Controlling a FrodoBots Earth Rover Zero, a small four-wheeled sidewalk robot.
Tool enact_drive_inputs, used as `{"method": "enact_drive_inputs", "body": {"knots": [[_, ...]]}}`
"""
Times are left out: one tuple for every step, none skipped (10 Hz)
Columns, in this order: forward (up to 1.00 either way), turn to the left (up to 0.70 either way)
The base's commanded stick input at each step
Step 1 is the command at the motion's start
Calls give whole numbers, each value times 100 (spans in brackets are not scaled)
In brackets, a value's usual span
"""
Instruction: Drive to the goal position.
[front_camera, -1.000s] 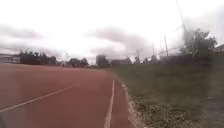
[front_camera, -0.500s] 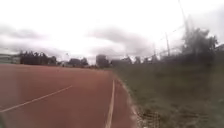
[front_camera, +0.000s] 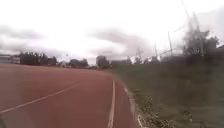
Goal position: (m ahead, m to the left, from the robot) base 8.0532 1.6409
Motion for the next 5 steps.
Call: {"method": "enact_drive_inputs", "body": {"knots": [[70, 0], [70, 0], [70, 0], [70, 0], [70, 0]]}}
